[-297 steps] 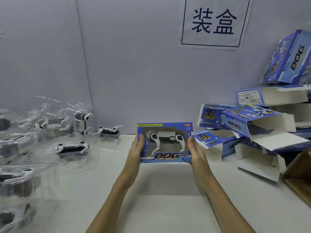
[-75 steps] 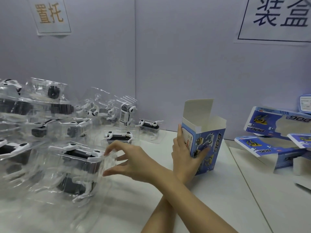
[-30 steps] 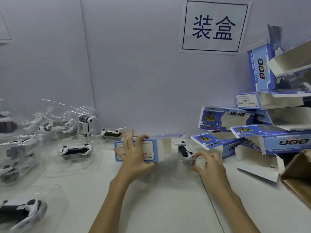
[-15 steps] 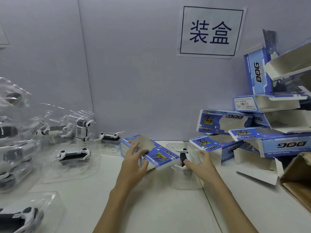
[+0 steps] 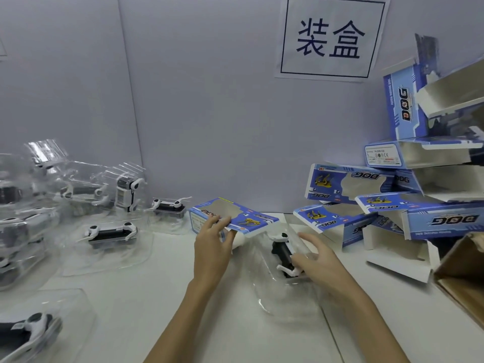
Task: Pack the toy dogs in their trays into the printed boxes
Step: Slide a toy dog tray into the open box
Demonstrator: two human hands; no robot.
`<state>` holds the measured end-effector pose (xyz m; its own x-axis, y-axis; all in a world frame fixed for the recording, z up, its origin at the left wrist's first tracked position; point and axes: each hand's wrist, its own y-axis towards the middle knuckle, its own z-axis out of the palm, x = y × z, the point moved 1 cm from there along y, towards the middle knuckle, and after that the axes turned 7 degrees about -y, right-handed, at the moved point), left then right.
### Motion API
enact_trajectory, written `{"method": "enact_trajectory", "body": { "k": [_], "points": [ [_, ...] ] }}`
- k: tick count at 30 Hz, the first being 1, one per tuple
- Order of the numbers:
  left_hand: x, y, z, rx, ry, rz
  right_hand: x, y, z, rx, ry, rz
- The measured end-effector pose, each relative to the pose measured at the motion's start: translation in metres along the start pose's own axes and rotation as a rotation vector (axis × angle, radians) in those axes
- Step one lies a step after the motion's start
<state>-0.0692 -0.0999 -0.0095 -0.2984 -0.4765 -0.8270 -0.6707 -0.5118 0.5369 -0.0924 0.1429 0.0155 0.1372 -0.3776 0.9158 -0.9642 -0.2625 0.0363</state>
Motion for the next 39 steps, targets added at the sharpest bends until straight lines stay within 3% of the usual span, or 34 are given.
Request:
{"method": "enact_trajectory", "body": {
  "k": [3, 8, 12, 18, 27, 39],
  "points": [
    [-0.003, 0.002, -0.007, 0.070, 0.057, 0.063, 0.003, -0.005, 0.006, 0.128, -0.036, -0.094],
    [-0.005, 0.008, -0.026, 0.236, 0.116, 0.143, 0.004, -0.006, -0.003, 0.201, -0.049, -0.200],
    [-0.008, 0.004, -0.033, 0.378, 0.131, 0.211, 0.001, -0.004, -0.010, 0.252, -0.072, -0.172],
    [-0.008, 0.001, -0.032, 0.429, 0.250, 0.216, -0.008, 0.004, -0.006, 0.116, -0.096, -0.032],
    [-0.005, 0.002, -0.022, 0.515, 0.457, 0.210, -0.006, 0.005, 0.009, -0.044, -0.050, -0.048],
    [-0.003, -0.004, -0.027, 0.447, 0.349, 0.207, -0.013, 0.006, 0.007, -0.106, 0.040, -0.106]
  ]
}}
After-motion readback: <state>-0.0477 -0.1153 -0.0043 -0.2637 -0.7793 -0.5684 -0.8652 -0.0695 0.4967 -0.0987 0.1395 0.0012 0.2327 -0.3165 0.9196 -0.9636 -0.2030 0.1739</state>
